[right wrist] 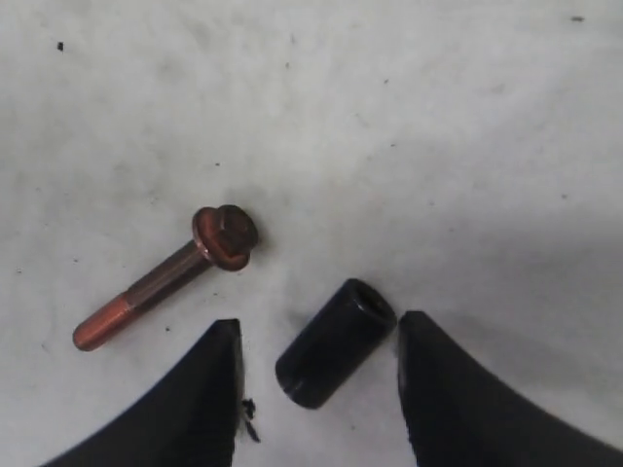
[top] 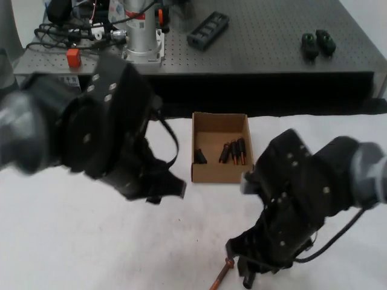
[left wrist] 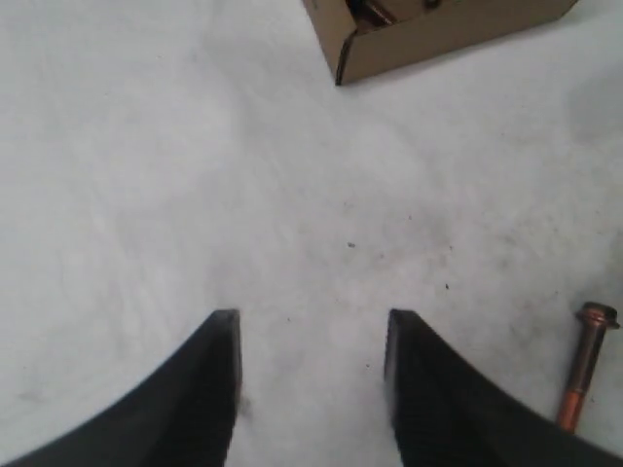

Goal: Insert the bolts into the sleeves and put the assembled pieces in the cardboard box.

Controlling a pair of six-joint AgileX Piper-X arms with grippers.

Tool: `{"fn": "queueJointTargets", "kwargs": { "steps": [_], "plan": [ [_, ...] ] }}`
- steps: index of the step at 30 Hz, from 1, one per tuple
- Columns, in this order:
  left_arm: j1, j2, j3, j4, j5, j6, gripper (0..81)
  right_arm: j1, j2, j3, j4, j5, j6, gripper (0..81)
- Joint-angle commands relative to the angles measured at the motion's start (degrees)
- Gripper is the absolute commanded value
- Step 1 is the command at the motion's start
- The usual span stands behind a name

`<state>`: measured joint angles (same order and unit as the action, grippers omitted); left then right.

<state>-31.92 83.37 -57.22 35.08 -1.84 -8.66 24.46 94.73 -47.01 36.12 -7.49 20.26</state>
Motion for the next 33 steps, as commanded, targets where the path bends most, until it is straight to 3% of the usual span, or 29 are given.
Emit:
{"fn": "queueJointTargets", "kwargs": {
  "steps": [1, 5, 11, 16, 18, 25, 33],
  "plan": [
    [-0.1, -5.21, 4.58, -1.25, 2.86, -0.78, 34.8, 0.07, -0.21, -0.65, -0.5, 0.11, 0.5, 37.4],
    [-0.1, -5.57, 4.91, 0.35, 9.69, -0.78, 34.8, 0.44, 1.86, -0.65, 0.06, 0.56, 0.76, 32.3],
    [-0.28, -5.45, 4.91, 0.87, 12.84, 0.98, 34.8, 0.44, 2.1, -0.65, -0.03, 2.63, -0.32, 19.7],
    [-3.23, -3.94, 4.91, 0.76, 19.02, 5.12, 34.8, -0.17, 2.1, -0.65, 0.85, 3.21, -4.17, 0.9],
    [-5.59, -2.59, 4.91, 0.45, 19.02, 5.89, 34.8, -0.85, 1.82, -0.65, 1.79, 4.51, -4.91, 7.8],
    [-13.72, 6.03, 2.99, -3.01, 15.49, 7.95, 34.8, -6.89, -6.82, 0.74, 6.97, 5.84, -10.05, 7.8],
    [-14.77, 16.67, -6.82, -1.35, 15.5, 9.6, 34.8, -16.37, -25.18, 4.89, 11.25, 5.59, -14.63, 7.8]
  ]
}}
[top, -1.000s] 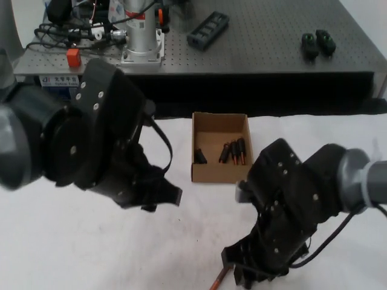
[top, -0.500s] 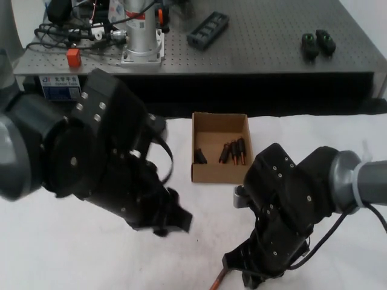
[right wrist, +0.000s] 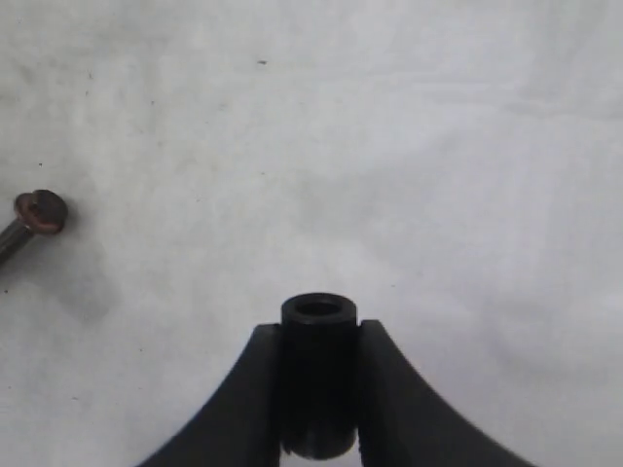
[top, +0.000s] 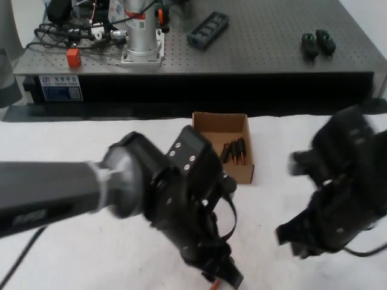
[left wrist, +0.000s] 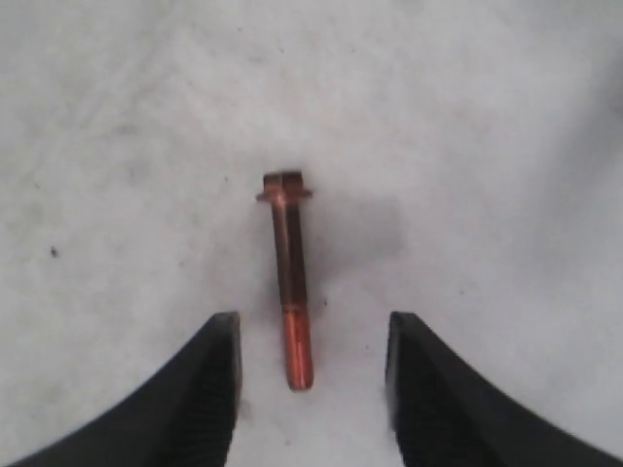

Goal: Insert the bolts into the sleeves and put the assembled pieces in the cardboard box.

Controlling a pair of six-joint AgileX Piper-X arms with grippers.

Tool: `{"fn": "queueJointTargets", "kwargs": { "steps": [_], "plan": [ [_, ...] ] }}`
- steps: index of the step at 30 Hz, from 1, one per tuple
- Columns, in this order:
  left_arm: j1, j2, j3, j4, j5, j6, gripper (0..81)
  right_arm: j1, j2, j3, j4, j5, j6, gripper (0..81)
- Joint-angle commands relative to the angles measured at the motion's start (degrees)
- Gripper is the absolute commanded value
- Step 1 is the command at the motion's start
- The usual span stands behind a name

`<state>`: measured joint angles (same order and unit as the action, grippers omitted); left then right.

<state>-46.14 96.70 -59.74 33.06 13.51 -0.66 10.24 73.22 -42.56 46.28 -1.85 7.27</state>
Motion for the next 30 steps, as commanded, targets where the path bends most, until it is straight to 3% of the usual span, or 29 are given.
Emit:
{"fn": "queueJointTargets", "kwargs": {
  "steps": [1, 9, 18, 21, 24, 30],
  "plan": [
    [-0.75, 4.57, -5.67, 1.3, 0.17, 2.35, 34.8, -3.21, -5.51, 0.52, 1.27, -0.06, -2.35, 7.8],
    [-2.5, 12.9, -13.61, 8.33, -0.97, 5.05, 34.8, -8.96, -13.23, 0.5, 2.52, -0.06, -4.83, 7.8],
    [-2.99, 17.61, -15.65, 10.75, -7.16, 5.42, 34.3, -9.51, -13.61, 0.5, 4.7, -0.06, -6.02, 7.8],
    [-2.99, 17.77, -15.65, 10.74, -7.33, 5.42, 24.4, -9.51, -13.61, 0.5, 4.82, -0.06, -6.02, 7.8],
    [-2.99, 17.77, -15.65, 10.74, -7.33, 6.3, 1.9, -9.51, -13.61, 0.5, 4.91, -0.06, -6.02, 7.8],
    [-2.5, 13.69, -15.65, 10.58, -8.72, 5.78, 0.6, -9.51, -14.2, 0.5, 4.36, -5.25, -5.89, 7.8]
  ]
}}
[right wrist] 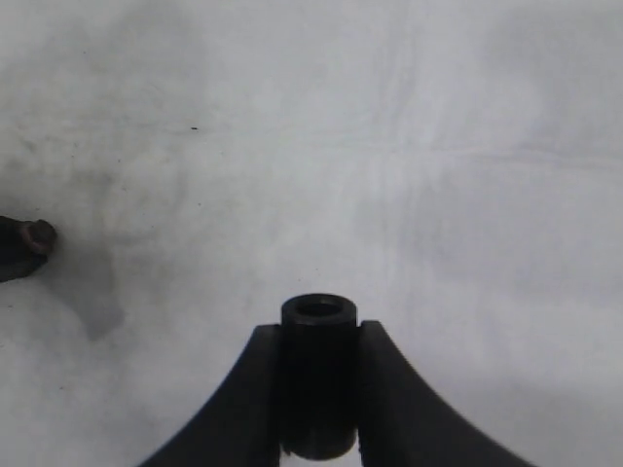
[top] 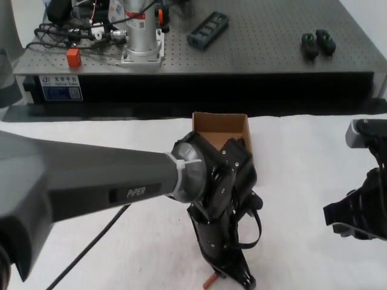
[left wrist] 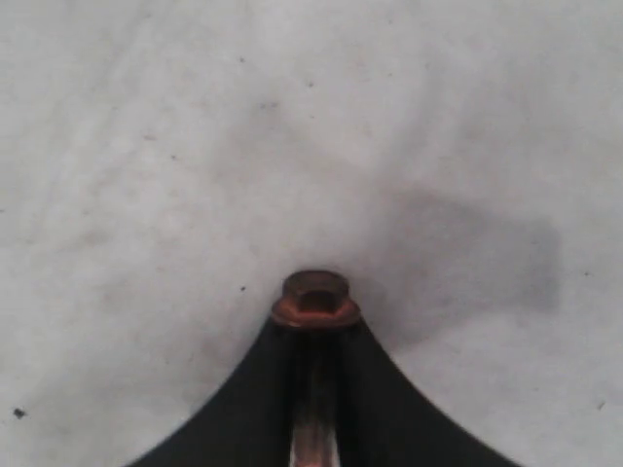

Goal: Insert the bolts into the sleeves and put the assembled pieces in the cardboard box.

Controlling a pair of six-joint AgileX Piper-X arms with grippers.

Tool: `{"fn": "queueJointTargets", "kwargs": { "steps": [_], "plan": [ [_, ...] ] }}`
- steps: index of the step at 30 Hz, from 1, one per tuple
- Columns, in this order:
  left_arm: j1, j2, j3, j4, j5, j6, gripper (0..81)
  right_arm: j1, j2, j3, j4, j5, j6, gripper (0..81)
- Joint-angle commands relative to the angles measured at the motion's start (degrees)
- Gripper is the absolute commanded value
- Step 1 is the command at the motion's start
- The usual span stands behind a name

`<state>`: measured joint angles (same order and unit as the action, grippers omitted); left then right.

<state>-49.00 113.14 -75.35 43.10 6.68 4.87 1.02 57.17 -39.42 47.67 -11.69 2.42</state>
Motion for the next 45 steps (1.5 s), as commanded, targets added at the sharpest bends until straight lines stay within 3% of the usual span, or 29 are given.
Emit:
{"fn": "queueJointTargets", "kwargs": {
  "steps": [1, 4, 7, 9, 12, 16, 20, 27, 40, 45],
  "plan": [
    [0.91, -4.82, -0.04, 0.1, -2.61, -0.27, 0.6, -0.17, 1.13, -2.12, 2.33, 2.39, -0.61, 7.8],
    [4.52, -12.66, 2.35, -5.58, 0.01, -5.72, 0.6, 0.28, -2.87, 2.06, -3.82, -6.32, 0.6, 7.8],
    [9.55, -22.02, 9.31, -20.0, 10.2, -14.82, 0.6, 2.02, -7.77, 7.97, -9.88, -13.84, 6.03, 7.8],
    [11.99, -27.74, 15.74, -32.83, 18.9, -23.73, 0.6, 4.22, -9.83, 12.92, -17.64, -23.04, 9.63, 7.8],
    [12.6, -33.3, 23.86, -51.65, 25.69, -33.83, 0.6, 9.97, -10.58, 18.62, -36.07, -30.12, 18.46, 7.8],
    [11.2, -34.8, 30.01, -69.62, 31.31, -43.36, 0.6, 16.96, -8.19, 20.62, -53.31, -30.13, 26.32, 7.8],
    [10.42, -34.67, 31.83, -72.81, 31.9, -45.4, 0.6, 20.03, -4.91, 19.03, -60.25, -28.44, 27.37, 7.8],
    [10.42, -34.67, 31.88, -72.81, 31.8, -44.25, 0.6, 20.18, -5.18, 18.19, -62.25, -19.65, 26.46, 7.8],
    [10.42, -34.67, 31.88, -72.71, 30.6, -43.39, 0.6, 20.18, -6.76, 18.02, -65.61, -17.16, 23.51, 7.8],
    [10.42, -34.67, 31.88, -72.74, 34.58, -43.39, 0.6, 20.18, -6.76, 18.02, -67.68, -13.85, 23.51, 7.8]
  ]
}}
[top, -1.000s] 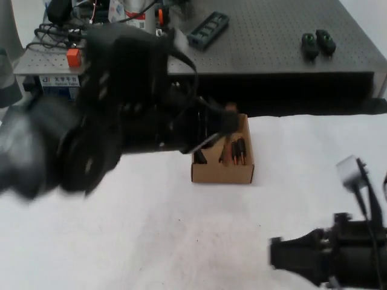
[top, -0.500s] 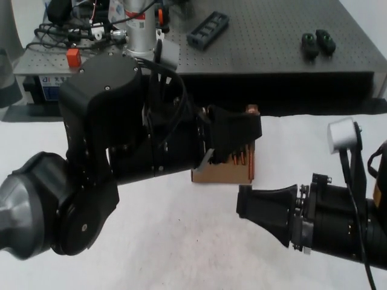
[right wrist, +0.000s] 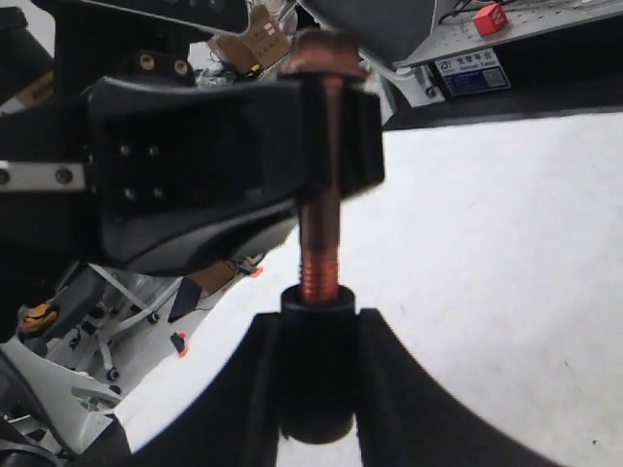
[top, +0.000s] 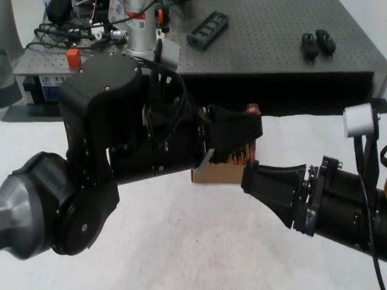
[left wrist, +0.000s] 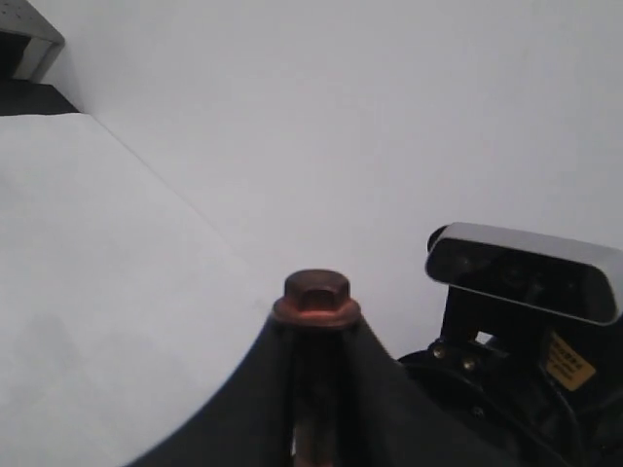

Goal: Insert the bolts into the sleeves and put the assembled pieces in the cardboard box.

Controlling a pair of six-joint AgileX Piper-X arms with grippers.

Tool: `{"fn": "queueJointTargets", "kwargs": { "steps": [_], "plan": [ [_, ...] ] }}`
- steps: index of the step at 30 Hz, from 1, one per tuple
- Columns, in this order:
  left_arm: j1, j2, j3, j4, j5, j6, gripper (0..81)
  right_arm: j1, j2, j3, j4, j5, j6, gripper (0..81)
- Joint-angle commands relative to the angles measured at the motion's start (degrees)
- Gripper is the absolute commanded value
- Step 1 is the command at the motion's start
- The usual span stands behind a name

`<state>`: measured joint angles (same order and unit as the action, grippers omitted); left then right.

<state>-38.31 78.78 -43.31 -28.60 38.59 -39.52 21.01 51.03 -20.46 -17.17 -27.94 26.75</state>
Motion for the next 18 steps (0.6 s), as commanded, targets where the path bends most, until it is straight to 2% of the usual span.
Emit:
{"fn": "queueJointTargets", "kwargs": {
  "steps": [1, 4, 6, 7, 10, 11, 13, 18],
  "plan": [
    [-0.27, -0.31, -0.16, -1.04, 3.92, 1.0, 0.6, 0.19, -0.62, -0.94, -2.97, 2.66, -0.93, 7.8],
    [-0.27, -0.31, -0.16, -0.79, 6.34, 1.0, 0.1, 0.19, -0.62, -0.94, -4.09, 3.0, -1.07, 7.8],
    [-0.27, -0.31, -0.16, 0.47, 7.28, 1.0, 6.2, 0.19, -0.49, -0.94, -4.7, 3.32, -1.88, 7.8],
    [-0.27, -0.31, -0.16, 1.46, 7.96, 1.0, 14.2, 0.19, -0.49, -0.94, -4.69, 3.98, -2.91, 7.8],
    [-0.27, -0.31, -0.16, 4.04, 6.07, 1.18, 47.5, -0.47, -0.49, -0.94, -4.69, 5.13, -5.09, 7.8],
    [-0.27, -0.31, -0.16, 4.52, 4.77, 1.18, 52.7, -0.96, -0.49, -0.94, -4.69, 5.12, -5.38, 7.8],
    [0.12, -0.31, -0.16, 4.52, 4.04, 1.77, 48.9, -2.59, -0.49, -0.94, -4.69, 5.57, -6.14, 7.8],
    [3.37, -0.62, 0.74, 7.76, 3.97, 2.65, 25.9, -7.32, 0.59, -1.4, -4.69, 9.62, -8.81, 7.8]
  ]
}}
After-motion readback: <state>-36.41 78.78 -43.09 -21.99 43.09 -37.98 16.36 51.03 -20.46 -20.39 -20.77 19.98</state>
